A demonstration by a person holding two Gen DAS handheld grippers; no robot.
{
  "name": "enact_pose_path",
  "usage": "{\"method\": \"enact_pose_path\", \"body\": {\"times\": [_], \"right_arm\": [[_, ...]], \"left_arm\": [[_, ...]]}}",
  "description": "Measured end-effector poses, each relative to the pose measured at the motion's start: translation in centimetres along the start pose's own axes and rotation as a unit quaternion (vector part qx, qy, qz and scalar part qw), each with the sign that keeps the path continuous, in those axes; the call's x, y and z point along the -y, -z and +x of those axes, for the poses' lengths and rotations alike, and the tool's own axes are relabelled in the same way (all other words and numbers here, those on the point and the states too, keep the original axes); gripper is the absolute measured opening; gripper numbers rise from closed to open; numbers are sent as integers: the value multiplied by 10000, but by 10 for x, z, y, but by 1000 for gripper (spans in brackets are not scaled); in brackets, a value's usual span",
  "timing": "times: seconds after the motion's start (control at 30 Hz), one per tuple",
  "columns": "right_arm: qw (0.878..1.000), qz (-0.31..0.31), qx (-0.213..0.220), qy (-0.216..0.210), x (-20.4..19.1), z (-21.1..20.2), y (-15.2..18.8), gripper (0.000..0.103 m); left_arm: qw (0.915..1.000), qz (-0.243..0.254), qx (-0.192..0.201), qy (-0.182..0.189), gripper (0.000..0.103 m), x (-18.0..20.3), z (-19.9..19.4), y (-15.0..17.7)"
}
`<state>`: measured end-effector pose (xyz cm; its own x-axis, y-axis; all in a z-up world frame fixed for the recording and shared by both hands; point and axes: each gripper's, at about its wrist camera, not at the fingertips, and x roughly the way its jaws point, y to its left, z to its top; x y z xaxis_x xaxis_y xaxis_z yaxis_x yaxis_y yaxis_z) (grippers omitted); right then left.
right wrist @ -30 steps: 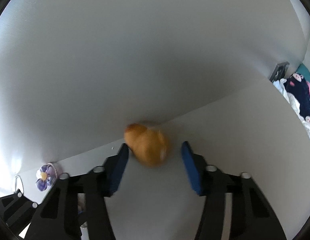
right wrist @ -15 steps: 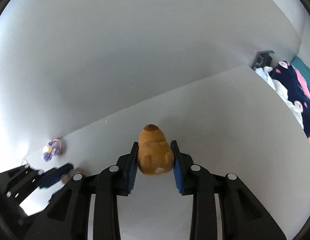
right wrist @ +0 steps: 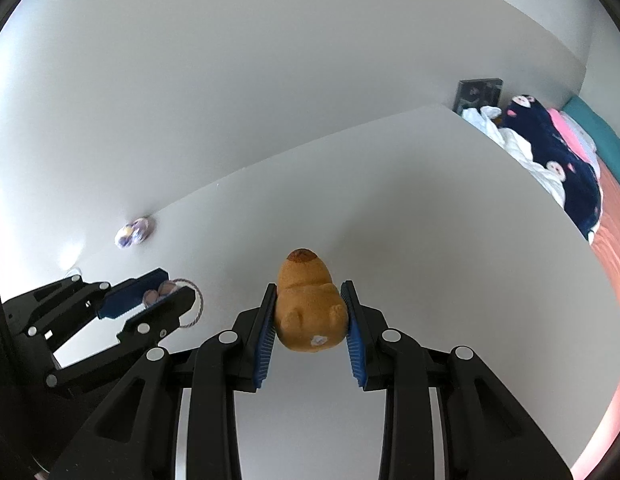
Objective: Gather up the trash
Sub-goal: 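Carry the hair tie and teddy bear to the black bin and open both grippers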
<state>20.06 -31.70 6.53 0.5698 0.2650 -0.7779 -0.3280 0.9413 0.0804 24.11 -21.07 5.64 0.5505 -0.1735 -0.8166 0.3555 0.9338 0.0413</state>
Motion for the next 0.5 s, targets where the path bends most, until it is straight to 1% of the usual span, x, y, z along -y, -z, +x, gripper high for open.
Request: {"method": "enact_pose_path", "body": {"times": [0.1, 0.13, 0.23, 0.33, 0.5], "right_arm": [[10000, 41, 35, 0, 5, -11, 7, 33], [10000, 48, 52, 0, 0, -19, 13, 33], [9999, 77, 118, -5, 1, -38, 27, 33], [9997, 157, 203, -6, 9, -55, 40, 33], [9988, 351, 351, 38, 27, -92, 74, 33]], "left_arm": [[10000, 82, 43, -2, 23, 5, -14, 5], [9999, 91, 49, 11, 23, 6, -17, 6], [9998, 179, 85, 12, 23, 14, -30, 14], [9996, 258, 116, 61, 23, 25, -44, 22], [9983, 522, 203, 185, 23, 60, -71, 39]]}}
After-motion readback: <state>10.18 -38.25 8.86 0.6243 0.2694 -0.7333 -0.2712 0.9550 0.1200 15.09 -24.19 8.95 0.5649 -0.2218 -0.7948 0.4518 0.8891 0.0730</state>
